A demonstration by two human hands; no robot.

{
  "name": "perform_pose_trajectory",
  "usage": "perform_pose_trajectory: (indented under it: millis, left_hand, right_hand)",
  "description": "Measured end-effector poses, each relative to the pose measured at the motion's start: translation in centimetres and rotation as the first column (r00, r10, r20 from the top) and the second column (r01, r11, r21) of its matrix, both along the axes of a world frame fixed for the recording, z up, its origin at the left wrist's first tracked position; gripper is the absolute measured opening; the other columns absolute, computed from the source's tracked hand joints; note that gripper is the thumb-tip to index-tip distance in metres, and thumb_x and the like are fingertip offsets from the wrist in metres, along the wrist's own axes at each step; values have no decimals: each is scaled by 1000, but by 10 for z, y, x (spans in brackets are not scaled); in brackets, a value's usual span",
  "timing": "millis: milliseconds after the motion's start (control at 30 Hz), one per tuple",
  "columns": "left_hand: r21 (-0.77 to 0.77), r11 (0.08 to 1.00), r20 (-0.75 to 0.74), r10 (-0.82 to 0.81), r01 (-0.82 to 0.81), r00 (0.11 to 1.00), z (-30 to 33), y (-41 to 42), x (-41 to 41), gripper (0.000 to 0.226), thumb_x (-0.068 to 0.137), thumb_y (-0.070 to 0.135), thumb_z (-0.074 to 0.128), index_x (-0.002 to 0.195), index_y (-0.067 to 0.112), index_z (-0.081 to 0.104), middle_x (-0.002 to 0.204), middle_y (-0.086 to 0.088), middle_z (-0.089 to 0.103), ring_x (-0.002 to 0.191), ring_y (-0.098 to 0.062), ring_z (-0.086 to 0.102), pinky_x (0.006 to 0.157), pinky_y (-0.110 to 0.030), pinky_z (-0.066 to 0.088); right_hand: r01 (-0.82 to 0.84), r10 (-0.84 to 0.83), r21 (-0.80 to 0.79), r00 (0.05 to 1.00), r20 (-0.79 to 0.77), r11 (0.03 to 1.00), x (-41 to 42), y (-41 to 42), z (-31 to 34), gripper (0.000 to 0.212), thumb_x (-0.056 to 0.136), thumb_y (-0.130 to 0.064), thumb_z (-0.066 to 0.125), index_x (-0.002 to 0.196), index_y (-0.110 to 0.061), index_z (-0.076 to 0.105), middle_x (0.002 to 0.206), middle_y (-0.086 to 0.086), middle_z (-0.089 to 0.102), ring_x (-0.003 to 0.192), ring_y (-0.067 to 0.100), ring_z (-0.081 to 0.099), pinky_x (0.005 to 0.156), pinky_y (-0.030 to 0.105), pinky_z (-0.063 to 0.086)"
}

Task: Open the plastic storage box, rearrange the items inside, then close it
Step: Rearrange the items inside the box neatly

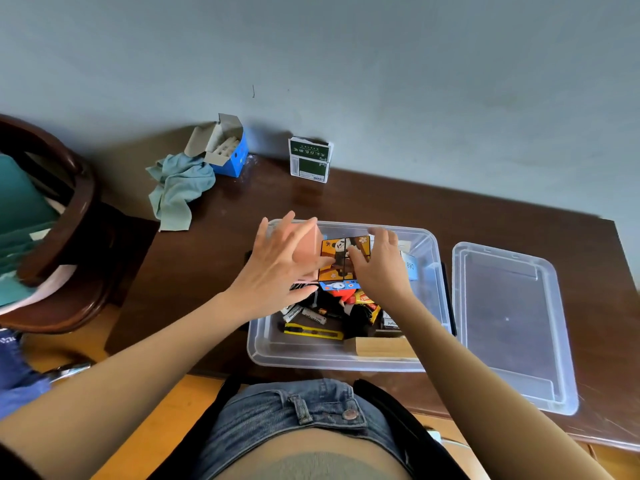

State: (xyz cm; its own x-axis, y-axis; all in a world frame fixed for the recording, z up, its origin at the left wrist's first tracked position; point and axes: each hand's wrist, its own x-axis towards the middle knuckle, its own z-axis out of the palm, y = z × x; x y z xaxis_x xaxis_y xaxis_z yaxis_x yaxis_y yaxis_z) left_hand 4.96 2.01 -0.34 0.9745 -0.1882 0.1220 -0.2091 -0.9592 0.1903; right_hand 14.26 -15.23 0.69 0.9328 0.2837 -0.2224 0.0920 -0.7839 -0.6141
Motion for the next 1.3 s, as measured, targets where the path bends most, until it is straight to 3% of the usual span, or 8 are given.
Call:
perform_pose_trajectory:
  millis: [67,200,400,500,633,733,967,1300]
  left_hand:
    - [-10,1000,51,-12,12,999,-2,-3,5,33,73,37,79,104,29,70,145,-15,39,137,-43,27,104,-72,19]
    - [9,993,124,-116,116,985,-5,-8,13,32,70,37,81,97,20,73,135,-13,52,133,-39,39,106,-66,23]
    - [1,997,142,-73,74,987,-2,-11,24,35,72,44,78,97,21,75,116,-9,64,122,-37,51,105,-59,31]
    - [-51,996,106,-70,76,992,-1,-6,29,28,76,45,74,87,19,75,112,-8,64,120,-34,52,102,-56,34]
    - [-71,995,67,-65,70,996,0,-3,32,32,76,48,73,94,21,74,119,-7,60,123,-31,49,107,-58,26]
    - [-174,984,73,-28,41,997,1,-4,28,38,79,47,69,104,19,71,126,-9,55,127,-29,45,111,-55,20]
    - [-237,968,77,105,-84,992,5,1,6,44,85,45,48,120,21,62,136,-7,46,133,-24,37,114,-48,12]
    - [-286,949,79,161,-133,984,6,-4,-5,43,88,39,44,122,18,59,136,-7,45,129,-19,34,114,-48,17]
  right_hand:
    - [80,-71,109,994,-87,991,3,-8,0,41,96,-31,49,133,-14,41,137,5,42,108,18,56,87,29,50]
    - [159,-121,236,979,-166,959,6,-21,0,33,94,-27,56,124,-18,47,119,5,55,80,2,58,48,5,42]
    - [173,-175,257,985,-16,951,-1,-33,10,13,92,-27,56,87,-16,59,86,0,63,76,10,60,57,19,46]
    - [-81,94,202,994,-53,976,-18,-45,18,29,92,-26,53,69,-14,65,66,3,63,56,7,50,51,22,37]
    - [-530,492,-36,809,-321,848,-43,-34,11,25,94,-26,49,93,-16,72,89,-2,70,82,12,63,73,29,50]
    - [-670,551,-308,737,-392,676,-47,-3,-14,27,95,-26,46,79,-7,57,78,8,58,79,27,55,64,32,44]
    - [-661,537,-616,735,-414,428,-54,41,-68,33,92,-7,51,125,-8,52,122,5,57,109,23,57,73,27,41]
    - [-722,584,-613,661,-472,322,-54,43,-72,25,93,-9,50,116,-10,58,115,5,61,103,23,59,69,28,41]
